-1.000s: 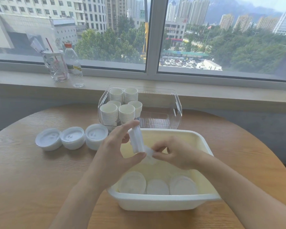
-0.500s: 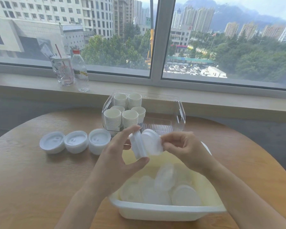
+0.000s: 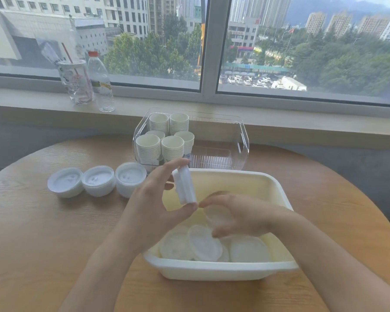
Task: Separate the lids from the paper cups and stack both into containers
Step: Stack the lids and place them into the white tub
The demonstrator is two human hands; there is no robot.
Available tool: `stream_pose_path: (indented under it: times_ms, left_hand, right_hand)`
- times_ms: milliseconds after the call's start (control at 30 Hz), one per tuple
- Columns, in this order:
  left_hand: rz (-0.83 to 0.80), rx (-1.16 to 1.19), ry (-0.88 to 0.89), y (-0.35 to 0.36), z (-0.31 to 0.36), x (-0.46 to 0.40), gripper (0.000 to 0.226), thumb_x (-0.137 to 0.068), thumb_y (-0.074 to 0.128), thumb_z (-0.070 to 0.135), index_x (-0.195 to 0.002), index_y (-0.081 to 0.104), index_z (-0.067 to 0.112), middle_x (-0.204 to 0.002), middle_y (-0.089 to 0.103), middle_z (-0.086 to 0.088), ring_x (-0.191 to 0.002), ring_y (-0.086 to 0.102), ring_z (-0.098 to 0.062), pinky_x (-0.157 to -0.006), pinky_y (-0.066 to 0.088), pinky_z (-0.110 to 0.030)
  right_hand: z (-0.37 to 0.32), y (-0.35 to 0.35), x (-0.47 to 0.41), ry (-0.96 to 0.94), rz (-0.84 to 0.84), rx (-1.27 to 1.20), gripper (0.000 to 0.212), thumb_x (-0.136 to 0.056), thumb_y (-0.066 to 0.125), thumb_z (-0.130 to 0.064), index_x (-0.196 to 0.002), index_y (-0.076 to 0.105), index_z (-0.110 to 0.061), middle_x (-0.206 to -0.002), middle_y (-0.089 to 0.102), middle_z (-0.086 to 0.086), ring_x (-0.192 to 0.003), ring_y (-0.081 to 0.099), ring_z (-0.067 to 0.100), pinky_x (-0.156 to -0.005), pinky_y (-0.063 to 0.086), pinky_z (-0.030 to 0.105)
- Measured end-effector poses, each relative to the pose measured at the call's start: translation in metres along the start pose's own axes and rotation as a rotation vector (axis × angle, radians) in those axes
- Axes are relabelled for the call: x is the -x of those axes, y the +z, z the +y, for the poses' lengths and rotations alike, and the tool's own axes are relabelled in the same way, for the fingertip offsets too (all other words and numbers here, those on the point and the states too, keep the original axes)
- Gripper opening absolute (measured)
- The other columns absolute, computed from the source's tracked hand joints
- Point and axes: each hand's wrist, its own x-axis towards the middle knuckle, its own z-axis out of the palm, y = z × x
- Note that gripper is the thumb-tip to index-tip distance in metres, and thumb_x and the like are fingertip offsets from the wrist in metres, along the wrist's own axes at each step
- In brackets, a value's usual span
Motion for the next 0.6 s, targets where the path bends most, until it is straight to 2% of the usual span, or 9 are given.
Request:
stream_pose_path:
  times_ms: [67,133,233,300,367,433,533,600]
  left_hand:
    - [-0.008,0.004,-0.008,0.000,0.000,0.001,0.079,-0.077,0.091,0.035,-0.138,0.047,0.058,-0.130,0.058,0.031,-0.116,0.061,0.001,-0.091,0.040,-0.003]
    - [-0.009,0.010,-0.011,0.000,0.000,0.001,0.079,-0.076,0.091,0.035,-0.138,0.047,0.058,-0.128,0.057,0.033,-0.116,0.060,0.001,-0.091,0.040,-0.003]
    - [-0.012,0.017,-0.007,-0.001,0.000,0.001,0.079,-0.076,0.091,0.033,-0.137,0.048,0.058,-0.127,0.056,0.034,-0.117,0.060,0.000,-0.092,0.040,-0.004]
    - [-0.014,0.020,-0.002,-0.001,0.000,0.000,0.079,-0.076,0.091,0.033,-0.138,0.048,0.057,-0.127,0.056,0.034,-0.117,0.060,-0.001,-0.093,0.041,-0.006]
    - [-0.014,0.018,0.001,-0.001,0.000,0.000,0.079,-0.077,0.091,0.033,-0.139,0.048,0.056,-0.127,0.056,0.033,-0.118,0.060,-0.002,-0.092,0.040,-0.005]
    - [-0.014,0.017,0.001,-0.001,0.001,0.000,0.079,-0.077,0.091,0.032,-0.140,0.048,0.055,-0.128,0.056,0.035,-0.118,0.061,-0.002,-0.092,0.039,-0.003]
    - [-0.012,0.018,0.002,-0.001,0.001,-0.001,0.079,-0.077,0.091,0.031,-0.140,0.049,0.054,-0.127,0.056,0.035,-0.118,0.060,-0.001,-0.092,0.038,-0.002]
    - [-0.011,0.017,0.005,-0.001,0.001,-0.001,0.080,-0.077,0.091,0.030,-0.140,0.049,0.054,-0.127,0.057,0.033,-0.118,0.060,-0.002,-0.093,0.039,-0.004]
  right_hand:
    - [-0.003,0.004,0.001,0.030,-0.118,0.061,0.071,-0.090,0.078,-0.037,-0.151,0.043,-0.045,-0.150,0.046,-0.018,-0.137,0.046,0.008,-0.111,0.039,0.027]
    - [-0.004,0.004,0.002,0.048,-0.128,0.047,0.064,-0.093,0.077,-0.032,-0.148,0.048,-0.045,-0.145,0.053,-0.016,-0.133,0.052,0.010,-0.105,0.042,0.027]
    - [-0.003,0.000,0.000,0.033,0.021,-0.036,0.045,-0.094,0.075,-0.027,-0.135,0.063,-0.040,-0.136,0.065,-0.010,-0.126,0.059,0.013,-0.106,0.045,0.029]
    - [-0.001,-0.003,-0.002,-0.008,0.185,-0.186,0.036,-0.087,0.082,-0.023,-0.119,0.072,-0.037,-0.115,0.074,-0.009,-0.110,0.066,0.013,-0.099,0.051,0.030]
    - [-0.001,-0.006,-0.001,-0.046,0.311,-0.359,0.034,-0.081,0.088,-0.019,-0.107,0.072,-0.034,-0.097,0.075,-0.006,-0.092,0.068,0.013,-0.088,0.055,0.028]
    - [-0.003,-0.009,0.001,-0.090,0.384,-0.443,0.033,-0.079,0.091,-0.017,-0.099,0.068,-0.031,-0.089,0.072,-0.004,-0.078,0.064,0.011,-0.080,0.055,0.025]
    - [-0.002,-0.010,0.001,-0.166,0.458,-0.525,0.029,-0.082,0.088,-0.015,-0.091,0.063,-0.027,-0.085,0.063,-0.004,-0.077,0.059,0.011,-0.083,0.055,0.036]
    - [-0.003,-0.011,0.002,-0.204,0.498,-0.580,0.021,-0.086,0.085,-0.012,-0.091,0.067,-0.023,-0.086,0.066,0.001,-0.082,0.063,0.018,-0.084,0.055,0.033]
